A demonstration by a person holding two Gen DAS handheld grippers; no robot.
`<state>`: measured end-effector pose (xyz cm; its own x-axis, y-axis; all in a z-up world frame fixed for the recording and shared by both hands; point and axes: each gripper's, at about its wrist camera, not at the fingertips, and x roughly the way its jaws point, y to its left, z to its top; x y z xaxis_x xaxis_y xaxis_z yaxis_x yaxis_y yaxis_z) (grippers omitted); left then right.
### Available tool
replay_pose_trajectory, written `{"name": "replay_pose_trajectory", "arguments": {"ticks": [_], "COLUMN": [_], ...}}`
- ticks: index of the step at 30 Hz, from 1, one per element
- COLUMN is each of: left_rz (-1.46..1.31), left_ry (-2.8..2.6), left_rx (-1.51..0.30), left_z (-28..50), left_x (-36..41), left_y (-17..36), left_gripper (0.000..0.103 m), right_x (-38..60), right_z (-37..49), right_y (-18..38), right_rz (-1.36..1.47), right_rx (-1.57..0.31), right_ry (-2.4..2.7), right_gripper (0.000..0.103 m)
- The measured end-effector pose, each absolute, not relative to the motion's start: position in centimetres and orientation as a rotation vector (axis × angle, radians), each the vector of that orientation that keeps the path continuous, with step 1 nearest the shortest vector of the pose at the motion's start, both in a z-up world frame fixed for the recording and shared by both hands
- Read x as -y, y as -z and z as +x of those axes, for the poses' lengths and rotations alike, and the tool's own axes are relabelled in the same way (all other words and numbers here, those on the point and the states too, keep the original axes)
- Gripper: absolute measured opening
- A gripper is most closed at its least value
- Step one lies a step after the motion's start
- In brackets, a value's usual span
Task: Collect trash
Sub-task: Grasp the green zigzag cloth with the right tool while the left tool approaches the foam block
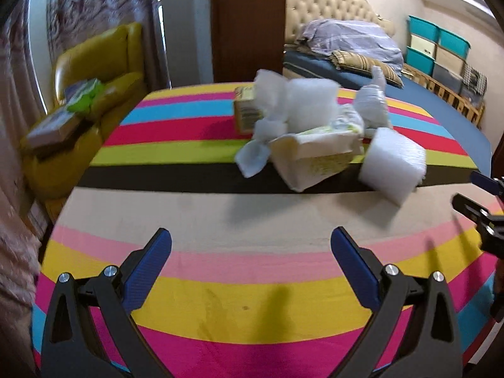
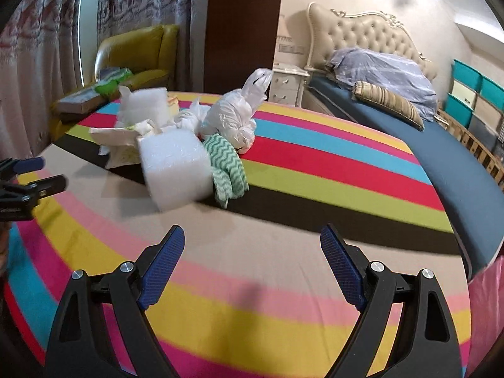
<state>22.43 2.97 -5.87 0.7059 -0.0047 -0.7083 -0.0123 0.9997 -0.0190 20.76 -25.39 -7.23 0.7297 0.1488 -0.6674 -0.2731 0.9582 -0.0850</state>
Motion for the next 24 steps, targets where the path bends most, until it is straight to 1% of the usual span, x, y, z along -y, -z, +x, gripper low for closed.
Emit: {"name": "replay_pose_trajectory", "arguments": {"ticks": [1,12,23,24], "left_rz": [-0.024,0.049,0.016,0.013], "left_ry": [-0.007,0.038,0.038,0.042], "left_rx": [-0.787,-0.782,-0.762,-0.763], "left_z": [22.4,22.1,20.9,20.8], "left_x": [-3.0,-0.5,-1.2,-1.0], "left_y": [5.9,6.6,6.0,6.0], "left_gripper": [0.098,0.098,0.098,0.098], "right_x": [25.3,23.9,19.6,19.4], "right_z": [21.7,27.9,28.7,28.7], "right_y": [7.4,8.3,8.3,8.3], "right_rz": [-0.181,-0.098,-0.129,-0.137], "right_rx": [-0.734,-0.821,-0.834,-0.834], "right_ry": [-0.227,-0.288,-0.405,-0.409], "right_gripper": [0.072,0.058,0.058,0.052]}}
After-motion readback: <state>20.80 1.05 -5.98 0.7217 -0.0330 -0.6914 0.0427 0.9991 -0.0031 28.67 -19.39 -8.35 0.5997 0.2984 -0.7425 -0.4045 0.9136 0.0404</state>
